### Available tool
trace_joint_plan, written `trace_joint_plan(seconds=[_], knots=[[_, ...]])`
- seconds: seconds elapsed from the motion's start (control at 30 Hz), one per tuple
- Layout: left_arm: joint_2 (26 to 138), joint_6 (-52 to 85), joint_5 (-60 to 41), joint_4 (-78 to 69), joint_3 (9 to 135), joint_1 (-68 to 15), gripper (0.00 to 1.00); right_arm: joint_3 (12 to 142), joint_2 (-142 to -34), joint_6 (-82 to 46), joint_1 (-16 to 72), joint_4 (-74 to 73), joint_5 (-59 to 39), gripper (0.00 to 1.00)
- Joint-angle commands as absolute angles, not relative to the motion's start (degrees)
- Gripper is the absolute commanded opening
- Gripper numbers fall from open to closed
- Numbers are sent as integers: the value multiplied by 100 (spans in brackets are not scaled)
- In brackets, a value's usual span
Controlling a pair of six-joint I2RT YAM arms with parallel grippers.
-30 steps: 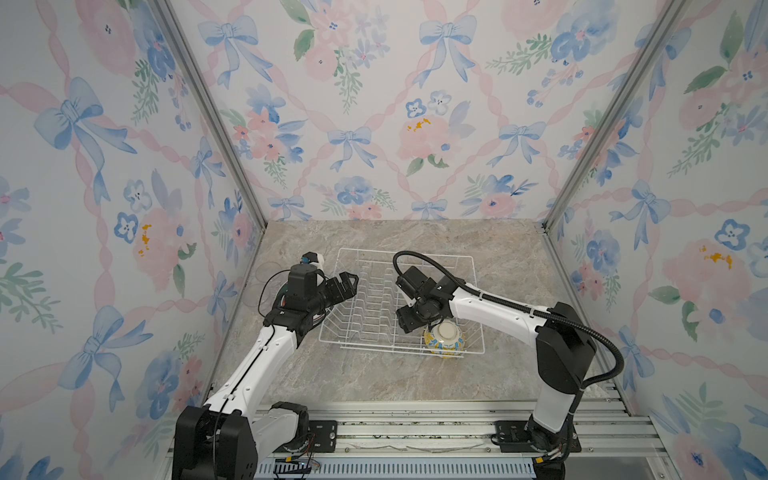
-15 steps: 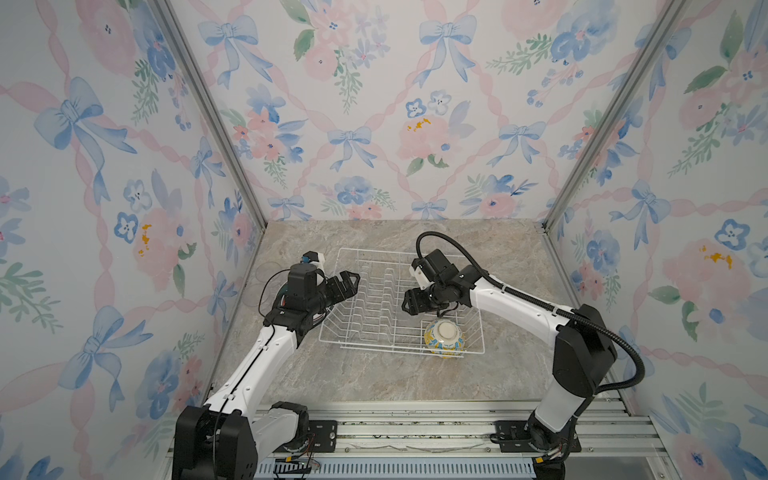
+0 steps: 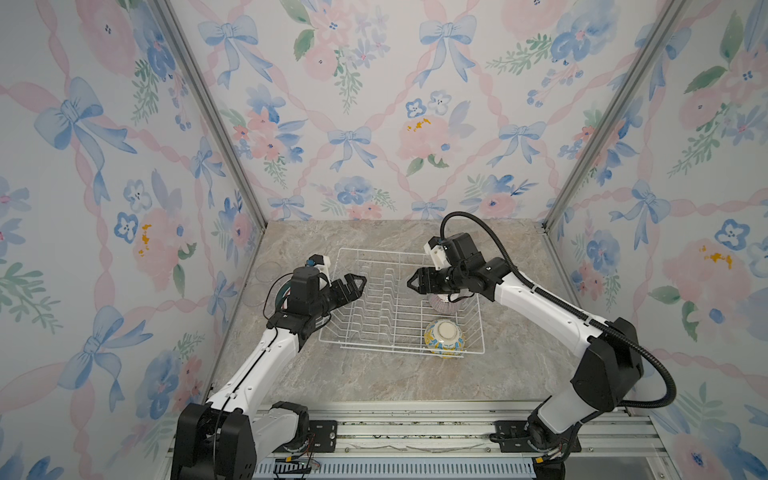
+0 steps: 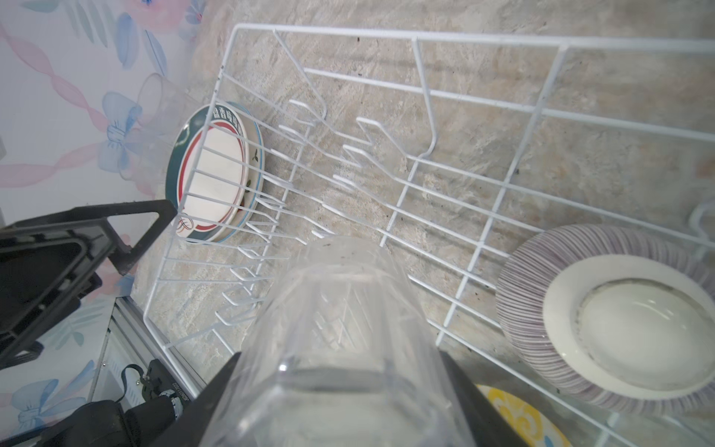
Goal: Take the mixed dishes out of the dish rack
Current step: 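Lift the clear cup toward the left gripper while the left gripper reaches for it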
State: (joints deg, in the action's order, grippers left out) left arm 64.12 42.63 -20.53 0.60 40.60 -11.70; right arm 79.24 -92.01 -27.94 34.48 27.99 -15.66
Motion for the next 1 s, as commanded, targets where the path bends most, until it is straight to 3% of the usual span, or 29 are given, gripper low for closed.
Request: trace_joint_plan(seconds=[0.0,0.3,0.97], knots=[[6337,4504,-2293,-394,4020,-1300,98,7920,-8985,-3036,3244,2242,-1885,59],[6581,4843,-2740,-1228,4173,-1750,97,7954,-8965,-3706,3032,1300,-2470,59],[7725,4711,-3558,-2742,5201,-2505,77,7669,-8852,-4657,2962,255,-3358,60]])
